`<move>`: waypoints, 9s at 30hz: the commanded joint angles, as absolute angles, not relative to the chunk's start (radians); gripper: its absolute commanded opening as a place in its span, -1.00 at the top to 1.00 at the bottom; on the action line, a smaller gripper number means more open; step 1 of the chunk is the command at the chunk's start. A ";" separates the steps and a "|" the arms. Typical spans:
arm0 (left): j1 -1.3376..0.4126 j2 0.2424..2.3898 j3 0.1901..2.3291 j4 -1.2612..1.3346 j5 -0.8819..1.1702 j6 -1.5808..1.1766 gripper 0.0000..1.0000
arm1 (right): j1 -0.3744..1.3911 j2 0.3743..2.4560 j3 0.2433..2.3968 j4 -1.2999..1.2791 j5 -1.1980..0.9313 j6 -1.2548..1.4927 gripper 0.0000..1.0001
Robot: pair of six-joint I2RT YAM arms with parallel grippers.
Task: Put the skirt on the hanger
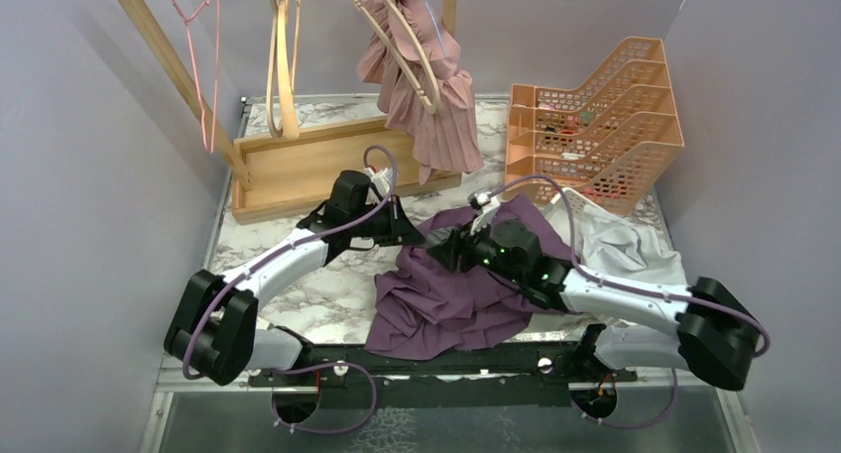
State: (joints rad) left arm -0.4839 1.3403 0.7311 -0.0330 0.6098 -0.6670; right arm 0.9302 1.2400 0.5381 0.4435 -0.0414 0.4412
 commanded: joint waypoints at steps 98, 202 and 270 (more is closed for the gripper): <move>-0.480 0.657 0.819 -0.437 -0.100 -0.538 1.00 | 0.595 1.106 1.111 -0.476 -0.059 0.588 0.98; -0.481 0.753 1.187 -0.268 -0.104 -0.176 -0.73 | 0.704 1.286 1.439 -0.006 -0.091 0.089 0.98; -0.497 0.802 0.983 -0.537 0.845 0.353 1.00 | 0.736 1.088 1.174 -0.291 -0.836 -0.315 -0.35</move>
